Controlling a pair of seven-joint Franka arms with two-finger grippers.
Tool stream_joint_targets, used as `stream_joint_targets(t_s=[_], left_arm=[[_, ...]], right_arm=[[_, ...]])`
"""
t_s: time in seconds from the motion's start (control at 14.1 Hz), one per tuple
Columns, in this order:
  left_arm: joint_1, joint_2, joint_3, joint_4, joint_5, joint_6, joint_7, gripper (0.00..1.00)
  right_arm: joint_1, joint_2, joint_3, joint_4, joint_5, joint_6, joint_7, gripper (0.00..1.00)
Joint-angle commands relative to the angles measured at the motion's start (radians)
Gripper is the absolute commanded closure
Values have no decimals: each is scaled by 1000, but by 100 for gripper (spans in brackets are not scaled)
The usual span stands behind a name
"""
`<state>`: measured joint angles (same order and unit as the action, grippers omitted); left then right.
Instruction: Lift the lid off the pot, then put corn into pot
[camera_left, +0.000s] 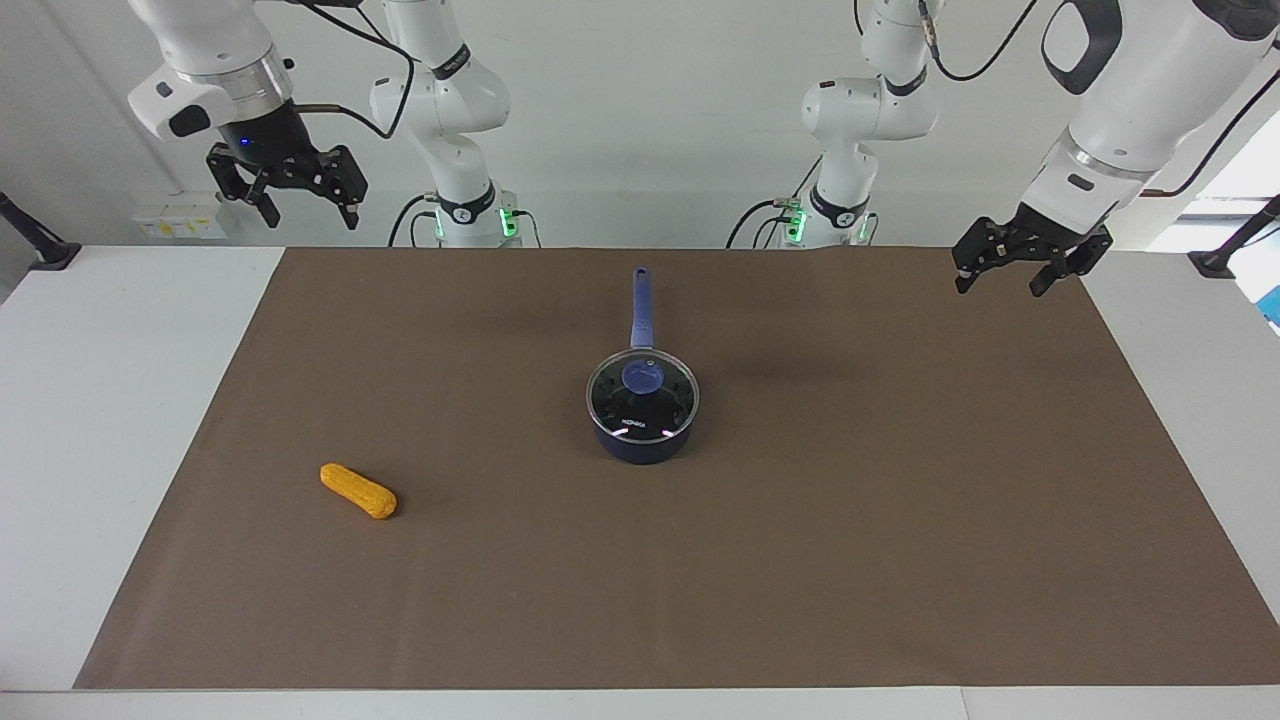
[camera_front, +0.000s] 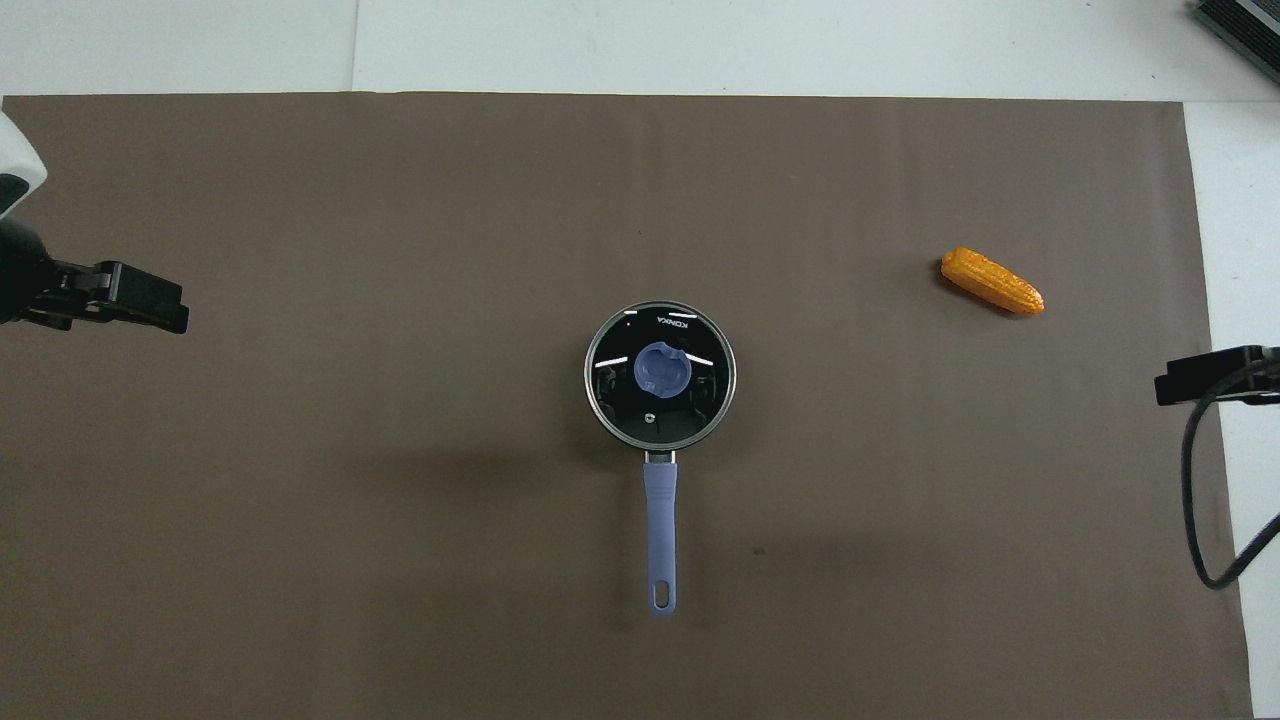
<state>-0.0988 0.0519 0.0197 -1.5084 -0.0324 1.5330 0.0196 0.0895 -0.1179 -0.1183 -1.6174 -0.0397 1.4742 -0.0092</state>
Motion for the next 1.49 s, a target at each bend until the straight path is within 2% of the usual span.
stream_joint_targets(t_s=[0.0,0.78,0.99,1.21,1.42], left_arm=[[8,-23,-3,-24,-9,-7,5,0],[7,-23,-3,-26,-9,-10,11,0],[-2,-23,-3,-26,-9,-7,5,0],[-13,-23,-13,-35,-11,-4,2,0],[-77,-11,-15,-52,-11,22,-56,0]], right_arm=[[-7,-2,-1,1,3,11,-18,0],[-7,-3,0,10,3,-6,-25,0],[-5,-20,6,-24,0,-17,-31,0],[-7,-6,6,-61,4,38,-34,0],[-10,15,5,-166,4,191,-131,0]])
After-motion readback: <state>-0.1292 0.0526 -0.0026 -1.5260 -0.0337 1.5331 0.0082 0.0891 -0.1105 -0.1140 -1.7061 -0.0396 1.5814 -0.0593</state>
